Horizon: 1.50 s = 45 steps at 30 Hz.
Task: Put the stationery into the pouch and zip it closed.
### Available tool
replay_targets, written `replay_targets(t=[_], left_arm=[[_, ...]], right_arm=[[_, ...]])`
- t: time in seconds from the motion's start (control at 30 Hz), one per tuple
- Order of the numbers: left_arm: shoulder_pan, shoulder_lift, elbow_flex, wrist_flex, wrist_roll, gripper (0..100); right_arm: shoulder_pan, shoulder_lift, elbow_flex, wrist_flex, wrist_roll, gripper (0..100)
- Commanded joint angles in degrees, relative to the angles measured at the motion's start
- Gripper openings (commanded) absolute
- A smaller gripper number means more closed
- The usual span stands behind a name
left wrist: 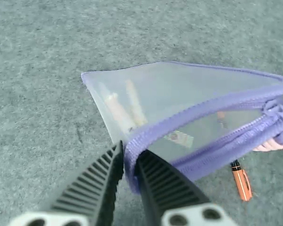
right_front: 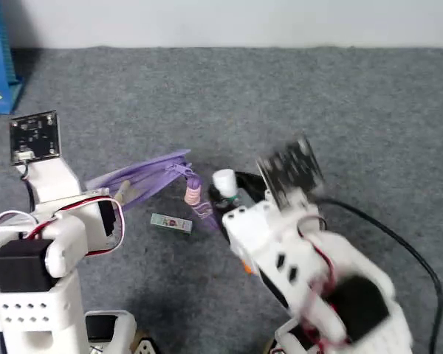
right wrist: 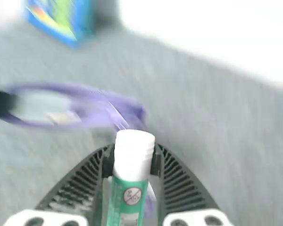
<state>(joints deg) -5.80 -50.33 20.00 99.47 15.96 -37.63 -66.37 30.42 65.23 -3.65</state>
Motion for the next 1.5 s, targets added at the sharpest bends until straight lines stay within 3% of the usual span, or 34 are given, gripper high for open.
replay_targets(t=[0.0, 0.47, 0.77, 1.17, 1.47], left_arm=[[0.53, 0.26, -1.63, 0.00, 0.62, 1], [0.62, 0.26, -1.45, -0.18, 0.62, 1], [0.62, 0.26, -1.45, -0.26, 0.62, 1], [0.53, 0.26, -1.36, 0.00, 0.62, 1], [0.26, 0.26, -1.36, 0.00, 0.62, 1]], right_arm=[[-4.35, -6.29, -1.32, -7.08, 0.26, 0.8], [-9.71, -10.77, 32.97, -66.86, 0.79, 0.8], [-12.88, -0.66, 34.37, -76.70, 0.88, 0.8], [-12.79, 22.73, 34.46, -99.82, 9.41, 0.8], [-8.66, 31.43, 34.99, -102.02, 13.27, 3.1]])
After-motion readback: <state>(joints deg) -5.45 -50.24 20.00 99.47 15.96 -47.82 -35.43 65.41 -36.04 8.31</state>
